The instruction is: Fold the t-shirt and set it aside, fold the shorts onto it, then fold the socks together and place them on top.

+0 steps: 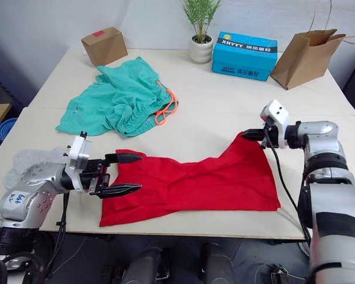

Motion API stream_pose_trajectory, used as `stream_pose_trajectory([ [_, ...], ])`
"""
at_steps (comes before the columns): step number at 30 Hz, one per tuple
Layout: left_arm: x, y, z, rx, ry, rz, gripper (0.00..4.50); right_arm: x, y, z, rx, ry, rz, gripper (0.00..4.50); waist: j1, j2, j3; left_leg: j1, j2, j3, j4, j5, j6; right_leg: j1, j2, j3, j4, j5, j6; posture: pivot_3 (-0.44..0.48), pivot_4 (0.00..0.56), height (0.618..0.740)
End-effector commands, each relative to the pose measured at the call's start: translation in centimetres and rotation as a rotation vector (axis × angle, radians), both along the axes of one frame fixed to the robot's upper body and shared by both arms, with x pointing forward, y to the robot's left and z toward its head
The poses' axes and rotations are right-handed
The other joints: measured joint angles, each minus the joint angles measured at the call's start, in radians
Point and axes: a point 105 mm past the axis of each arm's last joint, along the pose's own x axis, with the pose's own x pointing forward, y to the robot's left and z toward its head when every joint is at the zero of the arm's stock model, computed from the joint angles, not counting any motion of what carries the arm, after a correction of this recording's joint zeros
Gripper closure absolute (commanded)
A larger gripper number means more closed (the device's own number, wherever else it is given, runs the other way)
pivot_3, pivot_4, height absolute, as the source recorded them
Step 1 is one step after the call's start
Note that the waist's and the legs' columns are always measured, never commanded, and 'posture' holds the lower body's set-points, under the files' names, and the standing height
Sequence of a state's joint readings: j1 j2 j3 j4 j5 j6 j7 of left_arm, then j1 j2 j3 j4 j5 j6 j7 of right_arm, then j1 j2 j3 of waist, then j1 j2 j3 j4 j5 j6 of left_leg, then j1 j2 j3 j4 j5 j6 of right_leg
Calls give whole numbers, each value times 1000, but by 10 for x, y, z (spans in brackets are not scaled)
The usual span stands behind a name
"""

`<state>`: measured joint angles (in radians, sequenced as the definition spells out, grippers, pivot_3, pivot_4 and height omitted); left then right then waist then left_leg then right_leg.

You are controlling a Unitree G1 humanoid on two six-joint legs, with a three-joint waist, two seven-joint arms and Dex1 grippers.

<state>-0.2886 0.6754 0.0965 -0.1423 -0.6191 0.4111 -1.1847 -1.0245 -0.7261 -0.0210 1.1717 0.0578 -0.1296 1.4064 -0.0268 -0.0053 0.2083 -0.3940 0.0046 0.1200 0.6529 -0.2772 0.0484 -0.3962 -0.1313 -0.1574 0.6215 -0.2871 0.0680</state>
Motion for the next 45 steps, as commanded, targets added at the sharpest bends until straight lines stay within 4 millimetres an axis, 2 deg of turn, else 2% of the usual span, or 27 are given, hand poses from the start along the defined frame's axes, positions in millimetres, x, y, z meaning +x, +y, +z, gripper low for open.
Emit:
stream_pose_trajectory([
  [1,-1,-1,2,6,-29,-7,0,-12,-11,13,26,-97,38,4472,0,0,0,0,0,0,0,0,0,0,0,0,0,0,0,0,150,740],
  [3,-1,-1,1,8,-24,-8,0,-18,-13,19,81,-182,63,4472,0,0,0,0,0,0,0,0,0,0,0,0,0,0,0,0,150,740],
  [6,-1,0,0,17,-13,-12,0,-29,-21,5,105,-174,48,4472,-1,0,0,2,0,0,0,0,0,1,0,0,0,0,0,0,150,740],
  [16,-3,7,-1,45,4,-4,0,-59,-29,-11,201,-251,10,4472,1,0,0,3,0,0,-1,0,-1,2,0,0,-1,0,0,0,150,740],
  [20,-3,10,-1,52,7,4,0,-69,-35,-25,174,-232,-23,4472,2,0,0,4,0,0,-1,-1,-1,2,-1,1,-2,0,0,0,150,740],
  [26,-1,14,0,62,7,11,0,-70,-38,-39,117,-256,-83,4472,1,0,0,4,0,0,-1,-1,-1,2,-1,1,-2,0,0,0,150,740],
  [30,0,14,1,66,7,12,0,-75,-37,-39,202,-181,-66,4472,2,0,0,5,0,0,-2,-1,-2,2,-1,1,-1,0,0,0,150,740],
  [33,-1,15,0,68,5,14,0,-85,-39,-43,166,-151,-33,3832,3,0,0,5,1,0,-2,-1,-2,2,-1,1,-2,0,0,0,150,740],
  [35,-1,15,-1,68,5,17,0,-89,-41,-41,144,-164,-28,3123,9,0,0,5,0,-1,-2,-1,-2,2,-1,1,-2,0,0,0,150,740],
  [39,-2,20,-2,64,7,40,0,-108,-64,-25,53,-83,-19,1755,24,5,1,5,-1,0,-1,-2,0,2,-2,1,-2,0,0,0,150,740],
  [43,-2,19,-4,58,7,45,0,-101,-63,3,54,-93,-4,274,23,4,1,5,0,-1,-1,-6,-5,2,-3,1,-2,0,0,0,150,740],
  [44,-1,18,-5,55,7,46,0,-97,-58,9,46,-101,17,11,21,4,1,5,0,-1,0,-6,-6,2,-2,1,-2,0,-1,0,150,740],
  [45,0,17,-5,50,7,48,0,-94,-50,11,40,-92,39,11,20,4,1,5,1,-1,-1,-6,-6,2,-2,1,-2,0,-1,0,150,740],
])
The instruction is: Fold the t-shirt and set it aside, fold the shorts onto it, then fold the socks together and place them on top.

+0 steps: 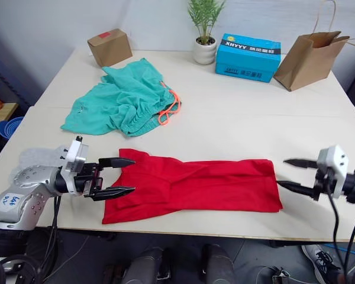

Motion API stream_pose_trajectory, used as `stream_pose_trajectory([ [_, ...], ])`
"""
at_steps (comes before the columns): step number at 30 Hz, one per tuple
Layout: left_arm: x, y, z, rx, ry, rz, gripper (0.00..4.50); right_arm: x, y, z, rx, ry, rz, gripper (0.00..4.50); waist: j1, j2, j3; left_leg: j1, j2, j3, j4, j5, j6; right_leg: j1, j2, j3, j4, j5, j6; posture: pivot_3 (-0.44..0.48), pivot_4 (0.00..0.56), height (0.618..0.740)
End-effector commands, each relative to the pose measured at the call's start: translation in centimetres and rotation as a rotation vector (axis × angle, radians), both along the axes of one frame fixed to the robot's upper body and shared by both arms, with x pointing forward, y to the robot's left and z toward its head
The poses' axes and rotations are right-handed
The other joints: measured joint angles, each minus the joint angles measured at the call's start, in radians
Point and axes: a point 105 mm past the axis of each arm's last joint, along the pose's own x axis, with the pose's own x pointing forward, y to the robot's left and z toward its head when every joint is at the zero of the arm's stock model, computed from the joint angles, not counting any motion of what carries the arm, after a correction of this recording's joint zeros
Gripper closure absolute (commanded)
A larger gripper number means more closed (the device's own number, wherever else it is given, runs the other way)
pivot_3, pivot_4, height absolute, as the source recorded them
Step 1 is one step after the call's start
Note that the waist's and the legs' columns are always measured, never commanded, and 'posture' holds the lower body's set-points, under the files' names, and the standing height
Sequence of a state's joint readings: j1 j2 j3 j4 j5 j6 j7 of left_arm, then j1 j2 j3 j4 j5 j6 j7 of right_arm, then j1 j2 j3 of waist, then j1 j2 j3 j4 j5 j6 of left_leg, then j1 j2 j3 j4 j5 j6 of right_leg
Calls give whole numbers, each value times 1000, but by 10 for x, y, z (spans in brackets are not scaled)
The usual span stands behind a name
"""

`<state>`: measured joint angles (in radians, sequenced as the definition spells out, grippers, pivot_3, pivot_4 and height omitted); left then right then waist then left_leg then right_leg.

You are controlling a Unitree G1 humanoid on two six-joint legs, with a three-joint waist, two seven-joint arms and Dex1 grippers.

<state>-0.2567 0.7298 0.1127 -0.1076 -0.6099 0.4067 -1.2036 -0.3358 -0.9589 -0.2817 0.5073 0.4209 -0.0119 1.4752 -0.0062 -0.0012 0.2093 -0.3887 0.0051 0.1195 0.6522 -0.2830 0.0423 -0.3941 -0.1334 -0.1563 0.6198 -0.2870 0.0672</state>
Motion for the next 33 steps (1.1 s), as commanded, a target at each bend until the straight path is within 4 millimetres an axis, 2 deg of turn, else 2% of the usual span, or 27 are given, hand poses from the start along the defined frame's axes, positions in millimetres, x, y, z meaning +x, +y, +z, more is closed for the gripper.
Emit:
stream_pose_trajectory([
  [1,1,-2,3,-2,-34,7,0,9,21,19,-14,-11,83,11,-1,0,0,0,0,0,0,0,0,0,1,0,0,0,0,0,150,740],
  [3,2,-5,2,-12,-36,5,0,17,33,17,-18,21,107,11,2,0,0,0,1,0,-1,0,-1,-1,1,0,0,0,0,0,150,740],
  [6,1,-11,1,-21,-39,-1,0,34,39,9,-42,75,77,11,4,0,0,-1,1,0,0,0,0,0,1,-1,0,0,0,0,150,740],
  [11,0,-15,0,-22,-41,-11,0,48,33,-12,-204,133,67,11,10,0,0,-2,0,0,1,3,4,-1,1,-1,-1,0,0,0,150,740],
  [14,-1,-15,0,-21,-42,-13,0,51,33,-12,-221,143,77,11,5,0,0,-2,-1,0,0,3,5,-1,1,-1,-1,0,0,0,150,740],
  [17,-1,-15,0,-21,-46,-10,0,52,34,-12,-229,142,92,636,3,0,0,-2,0,0,0,3,5,-1,1,-1,-1,0,0,0,150,740],
  [20,0,-15,1,-27,-49,-8,0,52,30,-15,-244,130,77,1586,1,0,0,-2,0,1,0,3,5,-1,2,-1,-1,0,0,0,150,740],
  [28,-4,-20,1,-46,-53,-33,0,45,29,-14,-197,84,107,4479,3,0,0,-2,0,1,1,3,5,-1,2,-1,-1,0,0,0,150,740],
  [33,-5,-22,0,-43,-46,-54,0,37,28,-13,-177,50,132,4479,5,0,0,-2,0,1,1,3,5,0,2,-1,0,0,0,0,150,740],
])
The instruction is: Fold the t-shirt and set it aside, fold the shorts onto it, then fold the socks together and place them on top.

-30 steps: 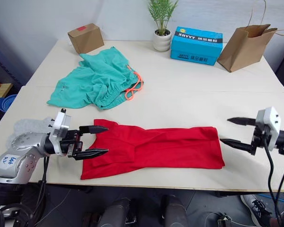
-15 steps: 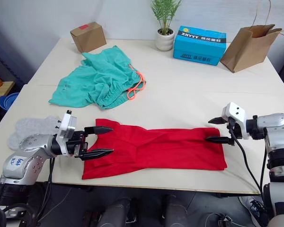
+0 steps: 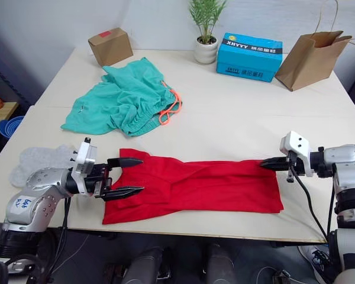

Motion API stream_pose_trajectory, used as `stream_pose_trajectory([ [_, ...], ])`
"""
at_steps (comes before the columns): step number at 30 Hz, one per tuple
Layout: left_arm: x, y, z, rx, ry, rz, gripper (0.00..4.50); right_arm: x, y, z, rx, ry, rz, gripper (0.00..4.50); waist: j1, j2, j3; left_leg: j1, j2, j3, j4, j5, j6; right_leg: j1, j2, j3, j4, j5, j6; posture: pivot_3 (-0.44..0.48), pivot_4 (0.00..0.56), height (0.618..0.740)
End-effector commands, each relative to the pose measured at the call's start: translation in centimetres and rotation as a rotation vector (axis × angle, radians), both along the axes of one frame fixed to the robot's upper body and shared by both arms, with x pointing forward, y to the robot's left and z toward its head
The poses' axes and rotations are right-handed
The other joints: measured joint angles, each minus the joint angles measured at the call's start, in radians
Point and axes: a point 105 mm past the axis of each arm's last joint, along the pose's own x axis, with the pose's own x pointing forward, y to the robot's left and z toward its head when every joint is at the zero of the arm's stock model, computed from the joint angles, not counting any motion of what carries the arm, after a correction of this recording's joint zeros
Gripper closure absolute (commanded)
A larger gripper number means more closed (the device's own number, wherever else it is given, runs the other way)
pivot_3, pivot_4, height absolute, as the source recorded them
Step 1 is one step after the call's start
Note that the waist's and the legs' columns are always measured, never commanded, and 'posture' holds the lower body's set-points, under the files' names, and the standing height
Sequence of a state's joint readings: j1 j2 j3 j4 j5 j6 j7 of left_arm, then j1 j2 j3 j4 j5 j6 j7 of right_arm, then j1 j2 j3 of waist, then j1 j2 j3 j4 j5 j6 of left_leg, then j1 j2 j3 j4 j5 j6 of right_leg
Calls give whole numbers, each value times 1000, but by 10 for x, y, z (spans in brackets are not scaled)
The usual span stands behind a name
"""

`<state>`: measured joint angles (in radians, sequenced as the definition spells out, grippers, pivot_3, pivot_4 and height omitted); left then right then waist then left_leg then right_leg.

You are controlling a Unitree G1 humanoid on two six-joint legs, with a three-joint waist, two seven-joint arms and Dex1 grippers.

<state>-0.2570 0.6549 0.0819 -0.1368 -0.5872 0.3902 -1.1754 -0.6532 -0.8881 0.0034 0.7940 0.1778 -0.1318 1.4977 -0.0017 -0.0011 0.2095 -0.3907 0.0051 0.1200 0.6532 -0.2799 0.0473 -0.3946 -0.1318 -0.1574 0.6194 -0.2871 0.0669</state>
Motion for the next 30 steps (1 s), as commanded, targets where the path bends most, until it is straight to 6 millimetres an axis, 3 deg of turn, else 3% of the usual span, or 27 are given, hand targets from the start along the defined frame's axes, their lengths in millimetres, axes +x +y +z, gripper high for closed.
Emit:
stream_pose_trajectory([
  [1,-4,-3,3,-3,-27,-31,0,-7,-1,14,40,-80,39,4479,0,0,0,0,0,0,0,0,0,0,0,0,0,0,0,0,150,740],
  [18,-1,5,1,25,-9,-23,0,-48,-4,-3,144,-190,74,4479,0,0,0,1,0,0,-1,0,0,1,0,0,0,0,0,0,150,740],
  [26,1,7,1,33,-7,-21,0,-53,-2,-9,130,-182,77,4479,1,0,0,1,0,0,0,0,0,1,0,0,0,0,0,0,150,740],
  [30,1,7,1,34,-7,-23,0,-46,-7,-6,170,-166,10,4479,1,0,0,1,0,0,0,0,0,1,0,0,0,0,0,0,150,740],
])
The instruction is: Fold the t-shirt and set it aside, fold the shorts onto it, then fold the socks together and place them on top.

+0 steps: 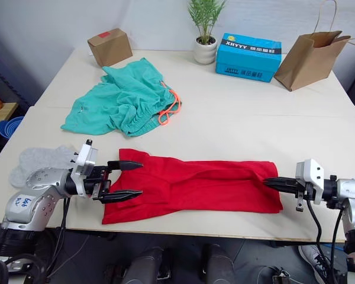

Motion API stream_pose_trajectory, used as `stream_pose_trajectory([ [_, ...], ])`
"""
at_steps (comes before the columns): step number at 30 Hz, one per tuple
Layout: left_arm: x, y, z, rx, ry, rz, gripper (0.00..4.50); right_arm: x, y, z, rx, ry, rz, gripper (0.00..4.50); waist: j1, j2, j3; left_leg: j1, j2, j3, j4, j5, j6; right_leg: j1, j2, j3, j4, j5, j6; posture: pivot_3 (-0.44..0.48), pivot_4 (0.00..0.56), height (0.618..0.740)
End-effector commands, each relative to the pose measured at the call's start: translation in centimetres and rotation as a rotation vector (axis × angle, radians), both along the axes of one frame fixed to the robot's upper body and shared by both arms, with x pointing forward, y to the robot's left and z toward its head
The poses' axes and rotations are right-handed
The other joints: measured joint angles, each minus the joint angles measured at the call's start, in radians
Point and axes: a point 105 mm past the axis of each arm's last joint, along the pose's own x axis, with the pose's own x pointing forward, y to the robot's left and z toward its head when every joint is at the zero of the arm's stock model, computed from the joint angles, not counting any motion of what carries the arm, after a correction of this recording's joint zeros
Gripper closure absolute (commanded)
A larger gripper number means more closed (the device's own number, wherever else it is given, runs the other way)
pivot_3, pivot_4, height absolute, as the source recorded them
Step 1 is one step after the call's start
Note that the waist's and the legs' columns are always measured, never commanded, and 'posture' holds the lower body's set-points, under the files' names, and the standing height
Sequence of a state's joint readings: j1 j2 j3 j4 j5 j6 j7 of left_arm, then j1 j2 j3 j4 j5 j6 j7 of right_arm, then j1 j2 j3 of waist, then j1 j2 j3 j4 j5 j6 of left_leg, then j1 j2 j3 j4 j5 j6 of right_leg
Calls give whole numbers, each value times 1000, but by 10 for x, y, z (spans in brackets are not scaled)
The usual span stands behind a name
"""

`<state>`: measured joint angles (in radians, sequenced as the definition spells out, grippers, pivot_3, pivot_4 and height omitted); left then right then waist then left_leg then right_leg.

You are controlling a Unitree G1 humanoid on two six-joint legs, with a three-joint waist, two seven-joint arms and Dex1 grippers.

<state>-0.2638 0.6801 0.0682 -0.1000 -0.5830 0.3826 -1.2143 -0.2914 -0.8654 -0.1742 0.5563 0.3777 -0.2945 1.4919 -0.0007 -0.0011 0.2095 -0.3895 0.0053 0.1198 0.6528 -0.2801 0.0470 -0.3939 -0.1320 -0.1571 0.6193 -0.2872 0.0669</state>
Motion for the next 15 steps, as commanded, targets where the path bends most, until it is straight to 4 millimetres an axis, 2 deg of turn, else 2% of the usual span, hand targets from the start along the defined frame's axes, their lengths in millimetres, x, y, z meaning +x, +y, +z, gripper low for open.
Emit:
stream_pose_trajectory([
  [1,1,2,5,10,-31,-2,0,0,-5,10,64,48,-32,4292,0,0,0,0,0,0,0,0,0,0,0,0,0,0,0,0,150,740],
  [4,1,3,4,13,-29,0,0,-6,-3,11,50,88,2,3470,0,0,0,0,0,0,0,0,0,0,0,0,0,0,0,0,150,740],
  [9,0,10,6,17,-22,24,0,-26,-8,23,2,170,33,1690,4,0,0,0,0,0,0,-1,0,0,0,0,-1,0,0,0,150,740],
  [12,-1,13,9,2,-10,44,0,-25,-5,45,68,214,-23,603,3,0,0,0,0,-1,0,-4,-4,0,-1,0,-1,0,0,0,150,740],
  [13,0,13,11,-7,-14,55,0,-18,-2,58,136,201,-54,264,0,0,0,0,0,-1,0,-4,-4,0,-1,0,-1,0,0,0,150,740],
  [15,11,13,15,-21,-31,128,407,-8,15,82,281,198,-37,310,-5,0,0,0,1,-1,0,-4,-4,0,-1,0,-1,0,0,0,150,740],
])
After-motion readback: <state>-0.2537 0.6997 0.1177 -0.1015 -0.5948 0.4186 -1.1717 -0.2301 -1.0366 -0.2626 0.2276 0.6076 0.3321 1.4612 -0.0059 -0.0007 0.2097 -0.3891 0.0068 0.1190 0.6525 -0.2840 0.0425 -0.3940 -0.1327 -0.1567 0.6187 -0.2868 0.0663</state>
